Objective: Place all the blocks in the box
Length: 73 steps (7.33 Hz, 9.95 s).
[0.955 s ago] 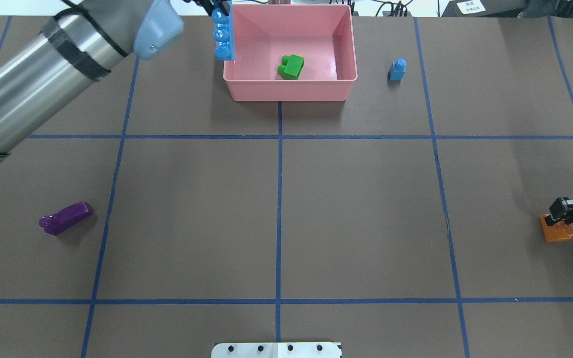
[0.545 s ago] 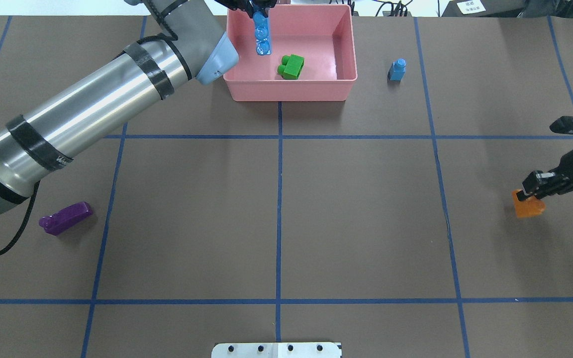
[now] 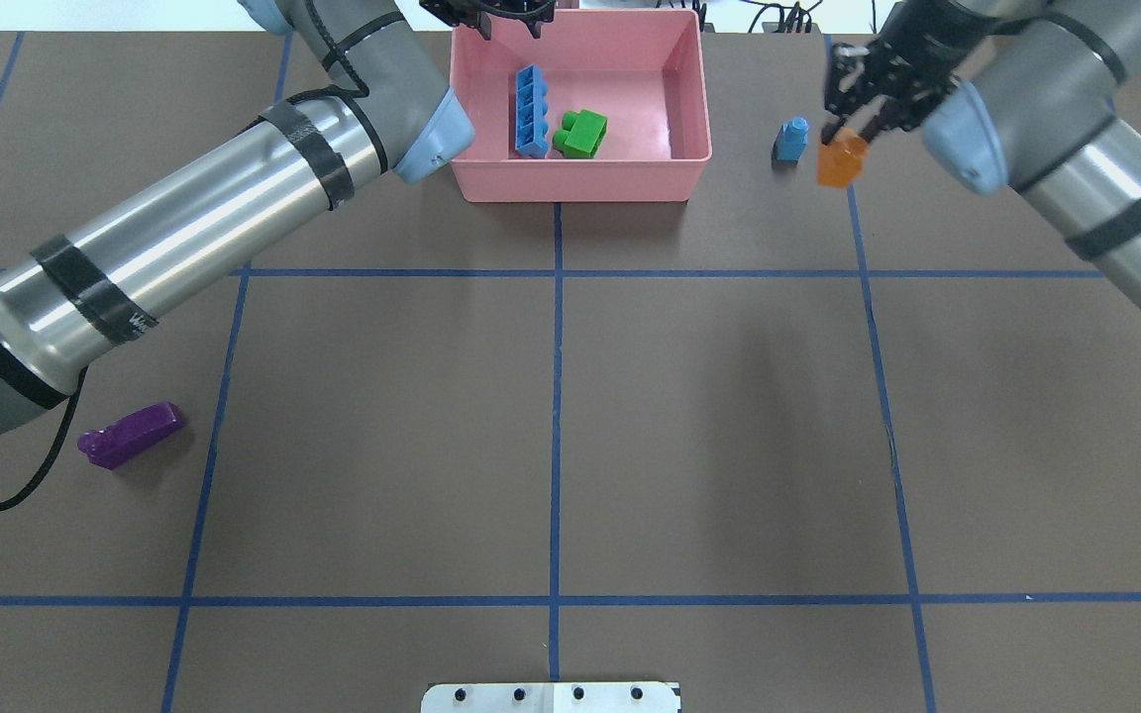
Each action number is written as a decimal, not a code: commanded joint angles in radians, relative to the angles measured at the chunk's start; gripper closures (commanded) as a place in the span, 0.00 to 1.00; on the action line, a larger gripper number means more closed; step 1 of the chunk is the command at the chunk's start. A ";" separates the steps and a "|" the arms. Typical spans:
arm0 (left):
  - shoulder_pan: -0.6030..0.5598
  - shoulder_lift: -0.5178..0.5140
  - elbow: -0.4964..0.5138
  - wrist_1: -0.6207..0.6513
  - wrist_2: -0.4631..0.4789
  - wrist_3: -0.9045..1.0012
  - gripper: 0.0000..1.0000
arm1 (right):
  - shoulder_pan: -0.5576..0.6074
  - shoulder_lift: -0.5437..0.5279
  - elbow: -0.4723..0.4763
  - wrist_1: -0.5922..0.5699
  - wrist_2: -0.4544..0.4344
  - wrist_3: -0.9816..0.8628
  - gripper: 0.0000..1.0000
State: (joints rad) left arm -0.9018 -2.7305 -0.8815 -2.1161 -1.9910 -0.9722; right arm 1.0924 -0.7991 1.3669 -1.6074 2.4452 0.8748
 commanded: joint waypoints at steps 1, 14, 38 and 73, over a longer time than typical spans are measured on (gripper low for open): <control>-0.026 0.165 -0.241 0.165 -0.129 0.039 0.00 | -0.060 0.272 -0.343 0.274 -0.143 0.300 1.00; 0.219 1.104 -0.975 0.505 0.037 0.900 0.07 | -0.121 0.370 -0.569 0.564 -0.347 0.474 0.00; -0.086 0.134 -0.327 0.420 -0.081 0.302 0.00 | -0.196 0.360 -0.568 0.512 -0.476 0.413 0.38; -0.589 1.161 -0.680 0.547 -0.301 1.021 0.00 | 0.322 -0.718 0.402 -0.204 -0.127 -0.777 0.00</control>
State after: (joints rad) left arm -1.4921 -1.5714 -1.5727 -1.5665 -2.2915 0.0504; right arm 1.4143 -1.5099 1.7699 -1.8135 2.3168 0.0734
